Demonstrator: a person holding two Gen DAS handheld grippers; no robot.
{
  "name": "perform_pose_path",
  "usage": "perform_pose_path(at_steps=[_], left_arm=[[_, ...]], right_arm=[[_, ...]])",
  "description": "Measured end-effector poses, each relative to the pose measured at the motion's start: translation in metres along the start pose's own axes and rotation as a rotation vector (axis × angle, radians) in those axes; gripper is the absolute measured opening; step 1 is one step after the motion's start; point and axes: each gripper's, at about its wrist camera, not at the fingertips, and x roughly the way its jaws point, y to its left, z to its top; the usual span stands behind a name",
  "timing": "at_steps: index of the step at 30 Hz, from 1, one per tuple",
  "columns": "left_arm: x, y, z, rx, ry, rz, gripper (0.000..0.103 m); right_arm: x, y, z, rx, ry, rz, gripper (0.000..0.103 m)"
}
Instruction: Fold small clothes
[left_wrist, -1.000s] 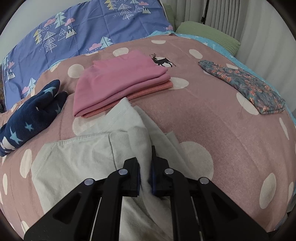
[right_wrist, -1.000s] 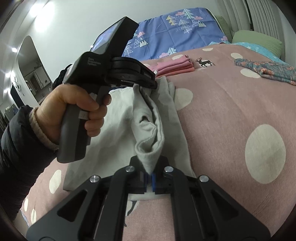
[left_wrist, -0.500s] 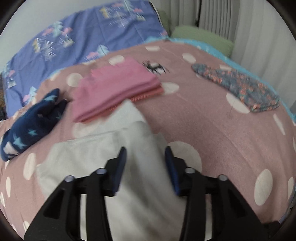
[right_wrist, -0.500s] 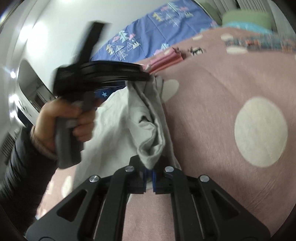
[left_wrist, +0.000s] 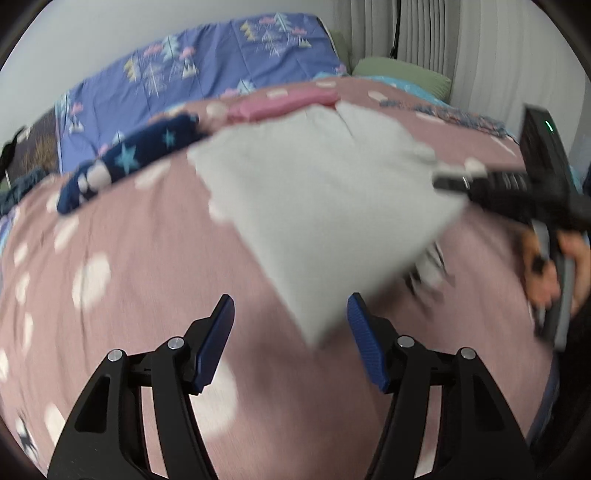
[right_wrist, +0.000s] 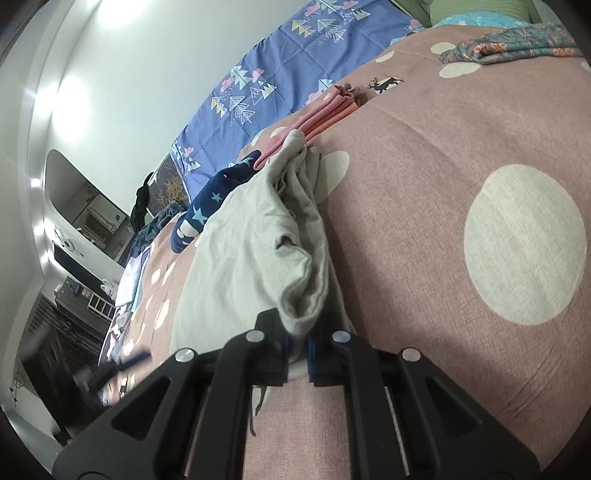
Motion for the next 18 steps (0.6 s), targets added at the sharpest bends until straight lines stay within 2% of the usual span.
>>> perform_pose_path(at_steps=[2,5,8,10,12,14,15,16,17,18], left_arm=[[0.000,0.002,-0.011,-0.018,0.001,-0.034,0.064],[0.009,0.001,-0.010,-0.023,0.000,0.000,0.064],[0.019,-0.001,-0.006,-0.032,-0.010,0.069,0.064],[0.022,-0.001,-0.005,-0.036,-0.008,0.143,0.064],[0.020,0.001,-0.008,-0.030,0.002,0.177,0.066],[0.017,0.007,-0.016,-0.040,0.024,0.175,0.066],[0.016,0.009,-0.020,-0.042,0.032,0.173,0.066],[0.014,0.012,-0.024,-0.044,0.040,0.176,0.066],[0.011,0.013,-0.027,-0.049,0.045,0.179,0.066],[0.007,0.015,-0.028,-0.058,0.044,0.171,0.065]], right_arm=[[0.001,0.000,0.001,0.005,0.002,-0.006,0.007],[0.003,0.002,0.001,0.002,0.002,-0.022,0.006],[0.001,0.001,0.002,0.019,-0.004,-0.012,0.006],[-0.002,-0.002,0.004,0.037,-0.011,0.005,0.006],[-0.006,-0.003,0.004,0.039,-0.012,0.001,0.006],[-0.010,-0.003,0.002,0.007,-0.010,-0.059,0.009],[-0.012,-0.002,0.001,-0.018,-0.014,-0.103,0.016],[-0.016,0.000,0.001,-0.049,-0.027,-0.155,0.028],[-0.022,0.002,0.001,-0.080,-0.044,-0.201,0.029],[-0.028,0.004,0.002,-0.097,-0.056,-0.203,0.027]])
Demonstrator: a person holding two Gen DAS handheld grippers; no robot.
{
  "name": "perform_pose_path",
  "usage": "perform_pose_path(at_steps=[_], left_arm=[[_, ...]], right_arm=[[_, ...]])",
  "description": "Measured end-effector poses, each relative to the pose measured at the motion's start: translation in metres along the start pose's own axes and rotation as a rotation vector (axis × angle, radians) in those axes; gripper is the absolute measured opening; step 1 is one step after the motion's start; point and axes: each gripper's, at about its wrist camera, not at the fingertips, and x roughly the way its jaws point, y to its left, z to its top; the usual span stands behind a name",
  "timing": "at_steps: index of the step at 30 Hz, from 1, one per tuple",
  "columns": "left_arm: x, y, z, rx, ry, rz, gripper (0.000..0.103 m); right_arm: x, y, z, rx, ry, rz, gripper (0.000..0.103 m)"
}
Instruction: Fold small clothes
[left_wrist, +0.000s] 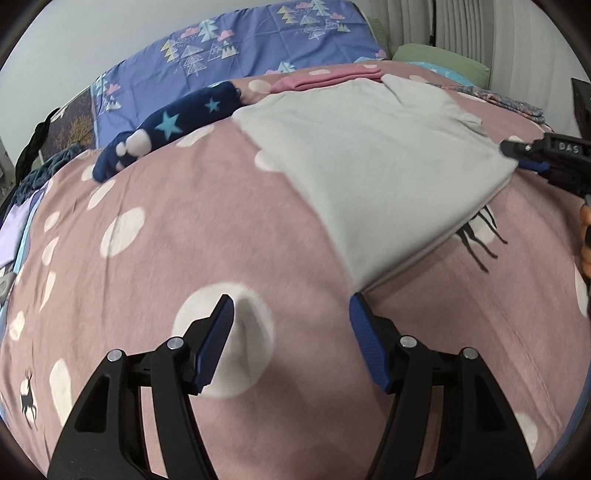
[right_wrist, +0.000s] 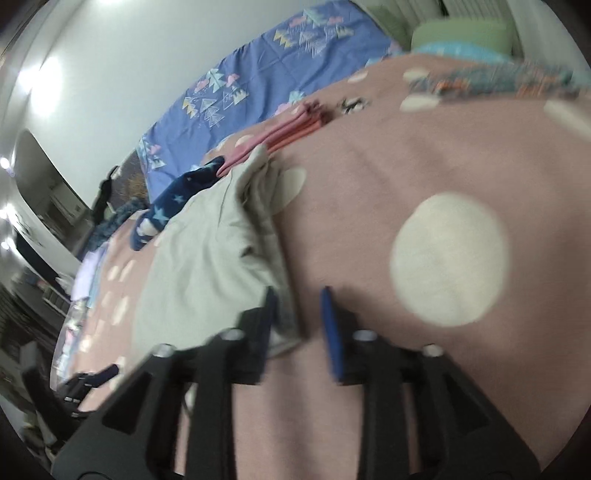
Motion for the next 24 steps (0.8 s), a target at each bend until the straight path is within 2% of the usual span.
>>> perform_pose_path(at_steps=[2,3,4,6,8,9,10,11,12,14,17,18,21,24], left_arm=[[-0.015,0.007,0.003,-0.043,-0.022,-0.121,0.054],[-0.021,0.010,0.008,-0.066,-0.040,-0.188,0.039],[-0.026,0.010,0.017,-0.087,-0.058,-0.246,0.029],[-0.028,0.002,0.033,-0.079,-0.097,-0.279,0.019],[-0.014,-0.015,0.044,-0.032,-0.110,-0.275,0.019],[-0.001,-0.022,0.046,-0.019,-0.079,-0.273,0.019],[0.017,-0.027,0.044,-0.016,-0.020,-0.266,0.019],[0.032,-0.030,0.039,-0.018,0.020,-0.254,0.019],[0.033,-0.031,0.035,-0.019,-0.014,-0.258,0.019],[0.029,-0.030,0.034,-0.008,-0.032,-0.267,0.019],[0.024,-0.026,0.041,-0.010,-0.012,-0.288,0.019],[0.019,-0.023,0.047,-0.013,-0.024,-0.301,0.019],[0.004,-0.016,0.071,-0.004,-0.129,-0.294,0.019],[0.026,-0.017,0.094,-0.005,-0.115,-0.272,0.020]], right_arm=[[-0.012,0.010,0.006,-0.066,-0.035,0.026,0.024],[-0.014,0.018,0.008,-0.108,-0.044,0.039,0.021],[-0.014,0.027,0.010,-0.150,-0.047,0.054,0.017],[-0.008,0.048,0.014,-0.227,-0.039,0.094,0.017],[0.010,0.062,0.016,-0.264,0.014,0.098,0.017],[0.018,0.062,0.016,-0.273,0.043,0.061,0.017],[0.031,0.061,0.015,-0.279,0.076,-0.012,0.013],[0.049,0.052,0.013,-0.282,0.121,-0.127,0.008],[0.056,0.044,0.010,-0.278,0.146,-0.150,0.008],[0.055,0.038,0.008,-0.290,0.147,-0.127,0.008],[0.044,0.054,0.011,-0.384,0.126,-0.163,0.009],[0.037,0.061,0.017,-0.394,0.106,-0.130,0.010],[0.031,0.080,0.043,-0.426,0.057,-0.037,0.010],[0.058,0.088,0.064,-0.438,0.089,-0.018,0.010]])
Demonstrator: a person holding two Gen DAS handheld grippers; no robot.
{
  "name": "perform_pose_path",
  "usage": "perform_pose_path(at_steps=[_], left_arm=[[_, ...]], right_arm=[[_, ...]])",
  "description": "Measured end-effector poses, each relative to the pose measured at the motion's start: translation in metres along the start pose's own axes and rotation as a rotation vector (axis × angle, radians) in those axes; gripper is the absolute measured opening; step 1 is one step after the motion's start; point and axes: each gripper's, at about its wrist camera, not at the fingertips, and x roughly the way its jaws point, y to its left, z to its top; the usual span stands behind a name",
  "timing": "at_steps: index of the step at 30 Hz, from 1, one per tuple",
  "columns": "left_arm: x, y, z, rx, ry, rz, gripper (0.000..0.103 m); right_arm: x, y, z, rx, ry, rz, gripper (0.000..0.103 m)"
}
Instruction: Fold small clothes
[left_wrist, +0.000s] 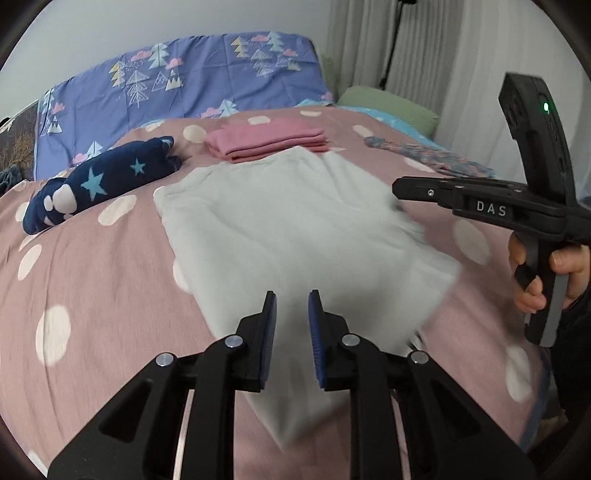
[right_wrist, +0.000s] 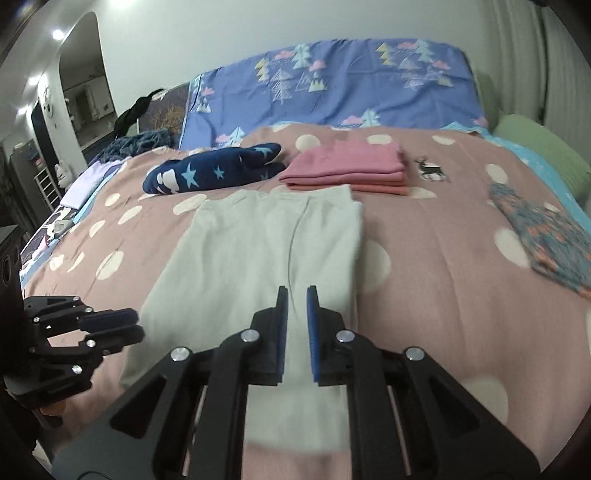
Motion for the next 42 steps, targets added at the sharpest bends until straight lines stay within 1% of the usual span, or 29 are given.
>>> perform_pose_path(at_steps=[1,2,3,4,5,6,7,9,10,13,15,16,17,18,19,20,22,25,27,29,32,33,35,36,37,38,39,41,42], left_arm=[[0.015,0.005,0.001,-0.014,0.031,0.022,0.020],[0.029,0.010,-0.002,-0.031,0.065,0.035,0.020],[0.040,0.016,-0.006,-0.043,0.081,0.015,0.020],[0.041,0.017,-0.011,-0.040,0.036,-0.003,0.020],[0.038,0.015,-0.012,-0.028,0.025,-0.001,0.020],[0.036,0.012,-0.012,-0.012,0.025,0.009,0.020],[0.035,0.008,-0.012,0.012,0.024,0.024,0.023],[0.037,0.003,-0.013,0.035,0.024,0.036,0.026],[0.036,0.002,-0.013,0.042,0.020,0.040,0.028],[0.035,-0.001,-0.016,0.053,0.019,0.040,0.031],[0.035,-0.001,-0.014,0.060,0.019,0.048,0.031],[0.036,-0.001,-0.014,0.062,0.018,0.051,0.031],[0.035,-0.002,-0.014,0.064,0.017,0.053,0.031],[0.036,-0.001,-0.014,0.063,0.017,0.053,0.031],[0.036,-0.001,-0.014,0.062,0.017,0.050,0.032],[0.036,-0.002,-0.014,0.062,0.018,0.045,0.032],[0.036,-0.003,-0.014,0.064,0.018,0.045,0.034],[0.034,-0.003,-0.013,0.061,0.016,0.040,0.035],[0.025,0.000,-0.010,0.035,0.000,0.007,0.035],[0.014,0.004,-0.002,0.021,-0.027,-0.019,0.033],[0.006,0.013,0.018,0.022,-0.067,0.028,0.032],[0.007,0.018,0.025,0.006,-0.071,0.038,0.032],[0.021,0.035,0.037,-0.049,-0.055,0.058,0.032],[0.036,0.046,0.040,-0.075,-0.033,0.110,0.032],[0.048,0.055,0.039,-0.094,-0.005,0.154,0.032],[0.066,0.065,0.034,-0.121,0.040,0.183,0.036],[0.076,0.074,0.028,-0.153,0.057,0.167,0.047],[0.071,0.091,0.023,-0.252,0.031,0.085,0.048],[0.069,0.096,0.023,-0.277,0.031,0.066,0.050]], right_arm=[[0.015,-0.005,0.003,0.015,0.030,0.000,0.010],[0.040,-0.017,0.004,0.041,0.094,-0.031,0.009],[0.057,-0.024,0.002,0.049,0.136,-0.076,0.007],[0.073,-0.033,-0.004,0.045,0.155,-0.138,0.009],[0.078,-0.036,-0.008,0.033,0.141,-0.163,0.009],[0.076,-0.037,-0.011,0.020,0.113,-0.164,0.009],[0.072,-0.035,-0.010,0.012,0.106,-0.170,0.011],[0.063,-0.027,-0.006,-0.027,0.095,-0.205,0.011],[0.058,-0.026,-0.004,-0.029,0.084,-0.200,0.011],[0.040,-0.028,0.008,-0.021,0.048,-0.136,0.011],[0.038,-0.024,0.019,-0.034,0.030,-0.109,0.011],[0.042,-0.022,0.023,-0.047,0.036,-0.104,0.011],[0.046,-0.021,0.022,-0.057,0.054,-0.109,0.012],[0.060,-0.022,0.021,-0.066,0.105,-0.145,0.012],[0.075,-0.023,0.016,-0.074,0.153,-0.184,0.017],[0.086,-0.027,0.011,-0.074,0.176,-0.193,0.018],[0.084,-0.030,0.005,-0.061,0.134,-0.175,0.018],[0.071,-0.030,0.008,-0.061,0.112,-0.189,0.018],[0.060,-0.030,0.013,-0.064,0.095,-0.183,0.018],[0.049,-0.033,0.022,-0.044,0.066,-0.144,0.018],[0.044,-0.036,0.039,-0.030,0.040,-0.096,0.018],[0.046,-0.034,0.047,-0.034,0.033,-0.075,0.018],[0.054,-0.033,0.053,-0.025,0.053,-0.044,0.018],[0.070,-0.035,0.053,-0.019,0.095,-0.063,0.019],[0.085,-0.038,0.050,-0.023,0.139,-0.118,0.024],[0.097,-0.040,0.045,-0.022,0.166,-0.149,0.030],[0.108,-0.048,0.039,0.007,0.169,-0.139,0.032],[0.105,-0.059,0.034,0.067,0.136,-0.081,0.032],[0.100,-0.063,0.034,0.089,0.121,-0.055,0.033]])
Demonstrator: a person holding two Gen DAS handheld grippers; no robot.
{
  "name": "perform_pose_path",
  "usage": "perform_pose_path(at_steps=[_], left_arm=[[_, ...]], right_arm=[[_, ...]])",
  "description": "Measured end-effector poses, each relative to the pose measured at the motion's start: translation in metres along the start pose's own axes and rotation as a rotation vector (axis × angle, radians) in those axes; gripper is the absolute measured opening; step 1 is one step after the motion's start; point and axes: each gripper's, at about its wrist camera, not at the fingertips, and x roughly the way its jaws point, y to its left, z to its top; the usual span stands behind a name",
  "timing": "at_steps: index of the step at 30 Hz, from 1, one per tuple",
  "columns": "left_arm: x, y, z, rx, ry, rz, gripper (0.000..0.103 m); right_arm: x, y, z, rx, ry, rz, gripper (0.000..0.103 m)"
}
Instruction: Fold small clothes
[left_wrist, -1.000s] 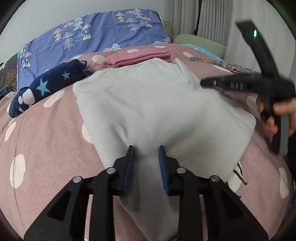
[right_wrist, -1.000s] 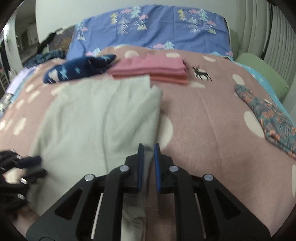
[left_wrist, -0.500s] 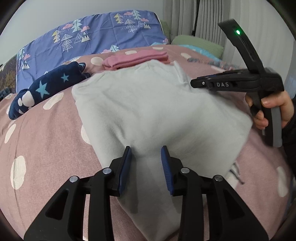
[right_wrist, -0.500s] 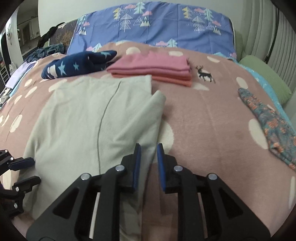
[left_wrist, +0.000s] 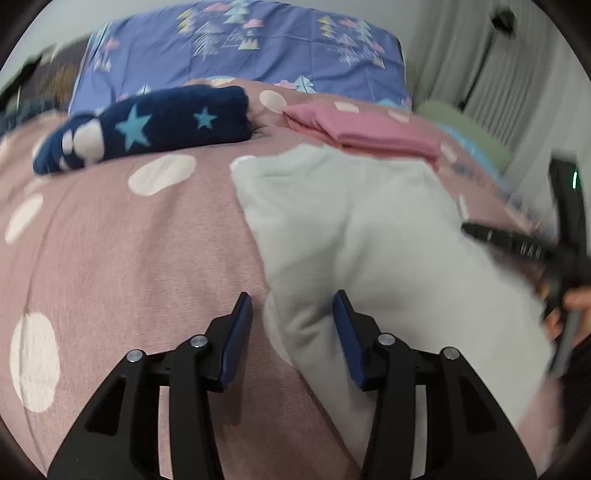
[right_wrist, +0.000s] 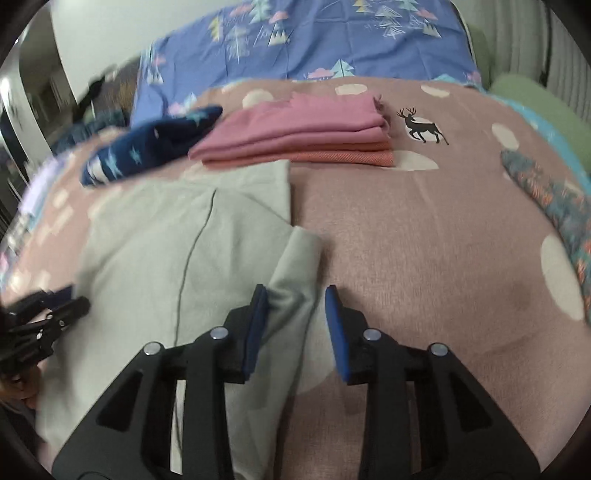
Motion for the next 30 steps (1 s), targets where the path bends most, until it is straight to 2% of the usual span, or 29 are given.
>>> perform_pose_path(at_steps=[2,4,6,8,9,10,12,13,17,20,22,25,30], left_arm=[[0.001,0.005,0.000,-0.011,0.005,-0.029,0.052],[0.001,0.010,0.002,-0.039,0.010,-0.065,0.052],[0.003,0.013,0.003,-0.048,0.014,-0.085,0.053],[0.006,0.017,0.007,-0.061,0.021,-0.107,0.054],[0.009,0.018,0.010,-0.063,0.025,-0.118,0.055],[0.012,0.017,0.013,-0.059,0.029,-0.132,0.055],[0.019,0.015,0.017,-0.054,0.038,-0.169,0.055],[0.022,0.012,0.019,-0.046,0.042,-0.189,0.056],[0.033,0.000,0.026,-0.007,0.040,-0.183,0.056],[0.037,0.002,0.027,-0.022,0.039,-0.200,0.056],[0.036,0.006,0.026,-0.038,0.032,-0.225,0.056],[0.032,0.009,0.022,-0.051,0.031,-0.240,0.057],[0.020,0.007,0.010,-0.024,0.046,-0.231,0.057]], right_arm=[[-0.008,-0.003,0.001,0.005,-0.011,0.010,0.039],[-0.022,-0.010,0.002,0.036,-0.024,0.018,0.050],[-0.030,-0.020,0.001,0.078,-0.027,0.088,0.054],[-0.029,-0.025,-0.001,0.107,0.009,0.156,0.058],[-0.021,-0.026,-0.004,0.112,0.056,0.200,0.063],[-0.014,-0.026,-0.004,0.103,0.079,0.223,0.068],[-0.008,-0.019,-0.008,0.054,0.074,0.230,0.071],[-0.006,-0.017,-0.007,0.049,0.069,0.238,0.072],[0.005,-0.009,0.002,0.036,0.074,0.328,0.067],[0.016,0.003,0.009,-0.025,0.080,0.315,0.067],[0.016,0.003,0.009,-0.017,0.075,0.325,0.067],[0.010,-0.003,0.003,-0.005,0.075,0.339,0.061],[-0.011,-0.011,-0.020,-0.017,0.080,0.366,0.060]])
